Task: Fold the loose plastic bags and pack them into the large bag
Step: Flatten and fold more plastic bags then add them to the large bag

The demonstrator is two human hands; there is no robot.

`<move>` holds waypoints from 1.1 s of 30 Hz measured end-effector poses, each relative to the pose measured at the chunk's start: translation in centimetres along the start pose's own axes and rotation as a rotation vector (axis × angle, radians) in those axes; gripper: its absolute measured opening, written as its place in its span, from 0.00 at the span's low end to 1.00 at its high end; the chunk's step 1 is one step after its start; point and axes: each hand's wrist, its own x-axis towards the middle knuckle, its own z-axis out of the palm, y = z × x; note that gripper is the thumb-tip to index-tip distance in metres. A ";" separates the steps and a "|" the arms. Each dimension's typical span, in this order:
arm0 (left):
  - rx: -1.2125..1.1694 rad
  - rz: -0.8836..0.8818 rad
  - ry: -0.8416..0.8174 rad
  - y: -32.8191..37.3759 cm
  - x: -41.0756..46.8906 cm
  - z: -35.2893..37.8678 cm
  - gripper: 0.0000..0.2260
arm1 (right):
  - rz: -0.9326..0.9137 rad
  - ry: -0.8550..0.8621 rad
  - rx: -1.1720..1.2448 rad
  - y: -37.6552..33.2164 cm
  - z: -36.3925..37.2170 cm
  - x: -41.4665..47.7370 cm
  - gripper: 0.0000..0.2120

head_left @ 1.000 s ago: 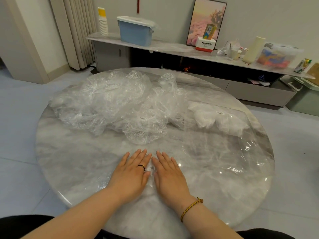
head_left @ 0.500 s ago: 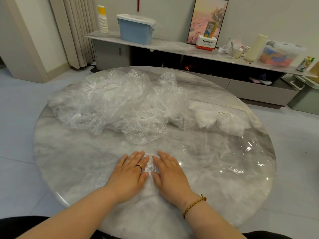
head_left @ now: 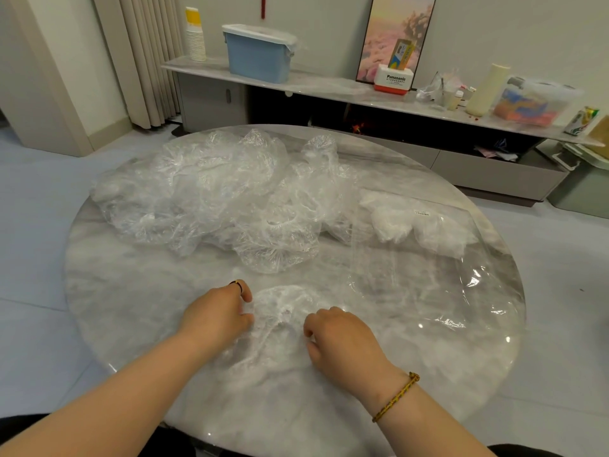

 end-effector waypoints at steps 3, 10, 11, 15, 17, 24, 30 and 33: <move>0.131 0.023 -0.028 0.4 -0.8 -0.5 0.12 | 0.049 0.146 -0.115 0.4 0.0 0.0 0.10; 0.147 0.092 -0.090 0.5 -2.1 -0.4 0.06 | -0.367 0.210 0.155 -2.3 1.7 -1.5 0.14; 0.137 0.095 -0.113 0.5 -2.1 -0.4 0.06 | -0.387 0.164 0.106 -2.7 2.0 -1.7 0.16; 0.137 0.126 -0.126 0.6 -2.3 -0.7 0.09 | -0.322 0.179 0.062 -3.1 2.9 -1.7 0.14; 0.139 0.178 -0.057 0.7 -2.5 -1.0 0.15 | -0.281 0.227 0.057 -2.9 2.8 -1.4 0.12; -0.244 0.443 -0.123 -0.2 -2.6 -0.8 0.45 | 0.074 0.118 0.569 -1.7 0.7 -1.4 0.08; -0.188 0.395 -0.286 0.9 -4.1 -1.1 0.29 | 0.452 0.101 1.257 -1.0 -1.0 -0.6 0.13; -0.259 0.365 -0.215 0.5 -3.5 0.1 0.14 | 0.607 0.091 1.379 -0.7 -1.3 -0.4 0.12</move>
